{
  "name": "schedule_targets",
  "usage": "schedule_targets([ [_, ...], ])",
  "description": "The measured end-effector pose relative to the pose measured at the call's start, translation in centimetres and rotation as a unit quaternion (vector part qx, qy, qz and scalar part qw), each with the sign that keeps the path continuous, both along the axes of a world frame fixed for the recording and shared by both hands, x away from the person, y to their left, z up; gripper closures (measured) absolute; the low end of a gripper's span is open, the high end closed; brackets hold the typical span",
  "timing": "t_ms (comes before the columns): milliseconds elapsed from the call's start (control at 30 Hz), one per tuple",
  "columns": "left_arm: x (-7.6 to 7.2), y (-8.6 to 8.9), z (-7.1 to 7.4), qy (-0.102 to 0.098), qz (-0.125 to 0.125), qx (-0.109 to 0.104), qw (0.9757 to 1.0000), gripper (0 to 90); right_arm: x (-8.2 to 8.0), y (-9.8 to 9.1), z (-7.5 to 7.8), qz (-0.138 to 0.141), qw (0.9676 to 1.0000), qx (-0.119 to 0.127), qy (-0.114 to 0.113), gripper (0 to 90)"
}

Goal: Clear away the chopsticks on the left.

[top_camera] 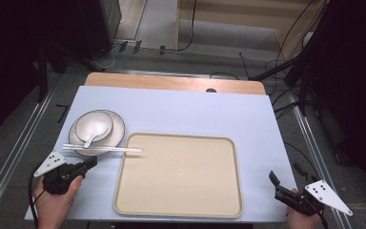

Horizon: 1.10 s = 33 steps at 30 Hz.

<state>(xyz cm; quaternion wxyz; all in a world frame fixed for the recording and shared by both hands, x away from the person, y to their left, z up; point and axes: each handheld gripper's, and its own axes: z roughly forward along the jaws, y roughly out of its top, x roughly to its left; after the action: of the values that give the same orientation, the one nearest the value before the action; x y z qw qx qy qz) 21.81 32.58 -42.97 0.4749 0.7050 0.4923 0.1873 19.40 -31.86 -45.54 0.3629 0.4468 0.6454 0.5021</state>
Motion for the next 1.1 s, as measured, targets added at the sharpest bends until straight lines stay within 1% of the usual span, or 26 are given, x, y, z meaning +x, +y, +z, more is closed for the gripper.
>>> schedule_targets([
  [33,0.0,0.0,0.0,0.000,0.000,0.000,1.0000,90.0,0.0,0.0,0.0,0.000,1.0000,0.000,0.000,12.9],
  [67,0.1,-0.2,0.1,-0.005,0.000,-0.002,1.0000,90.0,0.0,0.0,0.0,0.000,1.0000,-0.001,0.001,12.9],
  [100,0.6,-0.5,0.1,-0.002,-0.008,-0.003,1.0000,90.0,-0.2,0.0,0.0,-0.004,1.0000,-0.004,0.001,12.9],
  [133,0.6,-0.5,0.1,-0.002,-0.008,-0.003,1.0000,90.0,-0.2,0.0,0.1,-0.005,1.0000,-0.005,0.001,12.9],
  [167,0.9,-0.6,0.1,0.001,-0.011,0.003,0.9999,90.0,-0.2,0.0,0.1,-0.005,1.0000,-0.005,0.001,12.9],
  [200,1.3,-0.8,0.1,0.006,-0.012,0.002,0.9999,90.0,-0.3,0.1,0.2,-0.009,0.9999,-0.008,-0.003,12.9],
  [267,1.5,-0.9,0.1,0.008,-0.009,0.003,0.9999,90.0,-0.4,0.2,0.2,-0.010,0.9999,-0.007,-0.003,12.9],
  [300,2.0,-1.2,0.0,0.012,-0.012,0.001,0.9999,90.0,-0.4,0.4,0.1,-0.007,0.9999,-0.009,0.002,12.9],
  [333,2.0,-1.2,0.0,0.012,-0.012,0.001,0.9999,90.0,-0.4,0.4,0.1,-0.007,0.9999,-0.009,0.002,12.9],
  [367,2.4,-1.5,-0.1,0.015,-0.018,0.004,0.9997,90.0,-0.4,0.5,0.0,-0.004,0.9999,-0.013,0.005,12.9],
  [400,2.8,-1.8,-0.1,0.016,-0.021,0.013,0.9996,90.0,-0.5,0.7,-0.1,-0.002,0.9998,-0.016,0.010,12.9],
  [433,3.3,-2.4,-0.3,0.020,-0.018,0.028,0.9992,90.0,-0.5,0.9,-0.1,0.000,0.9997,-0.022,0.009,12.9],
  [467,3.3,-2.4,-0.3,0.020,-0.018,0.028,0.9992,90.0,-0.6,0.9,-0.1,0.000,0.9997,-0.022,0.009,12.9],
  [500,3.6,-2.6,-0.4,0.021,-0.017,0.034,0.9991,90.0,-0.6,0.9,-0.1,0.000,0.9997,-0.022,0.009,12.9],
  [600,4.3,-3.2,-0.7,0.028,-0.012,0.039,0.9988,90.0,-0.6,0.9,-0.2,0.002,0.9998,-0.020,0.009,12.9],
  [633,4.4,-3.3,-0.7,0.030,-0.012,0.044,0.9985,90.0,-0.6,0.9,-0.3,0.002,0.9998,-0.018,0.010,12.9],
  [667,4.6,-3.6,-0.9,0.033,-0.010,0.057,0.9978,90.0,-0.5,0.8,-0.3,0.003,0.9998,-0.015,0.011,12.9],
  [700,4.6,-3.6,-0.9,0.033,-0.010,0.057,0.9978,90.0,-0.5,0.8,-0.3,0.003,0.9998,-0.015,0.011,12.9],
  [767,4.7,-3.7,-1.0,0.036,-0.006,0.064,0.9973,90.0,-0.4,0.9,-0.2,0.000,0.9999,-0.016,0.006,12.9],
  [800,4.8,-3.7,-1.1,0.036,-0.003,0.068,0.9970,90.0,-0.2,1.0,0.3,-0.006,0.9997,-0.026,-0.001,12.9],
  [833,4.8,-3.7,-1.1,0.037,-0.002,0.070,0.9968,90.0,-0.2,1.0,0.3,-0.006,0.9997,-0.026,-0.001,12.9],
  [867,5.0,-3.7,-1.2,0.040,0.001,0.073,0.9965,90.0,0.0,1.1,0.9,-0.007,0.9994,-0.032,-0.006,12.9],
  [967,5.2,-3.8,-1.4,0.045,0.001,0.075,0.9961,90.0,0.3,1.1,1.3,-0.007,0.9995,-0.031,-0.005,12.9],
  [1000,5.3,-3.9,-1.5,0.049,-0.003,0.075,0.9960,90.0,0.7,1.1,1.7,-0.003,0.9994,-0.034,-0.005,12.9],
  [1033,5.5,-4.1,-1.6,0.051,-0.002,0.080,0.9955,90.0,0.8,1.1,1.8,-0.002,0.9994,-0.034,-0.004,12.9],
  [1100,5.7,-4.1,-1.7,0.051,-0.003,0.080,0.9955,90.0,0.9,1.0,1.9,-0.003,0.9993,-0.036,-0.004,12.9],
])
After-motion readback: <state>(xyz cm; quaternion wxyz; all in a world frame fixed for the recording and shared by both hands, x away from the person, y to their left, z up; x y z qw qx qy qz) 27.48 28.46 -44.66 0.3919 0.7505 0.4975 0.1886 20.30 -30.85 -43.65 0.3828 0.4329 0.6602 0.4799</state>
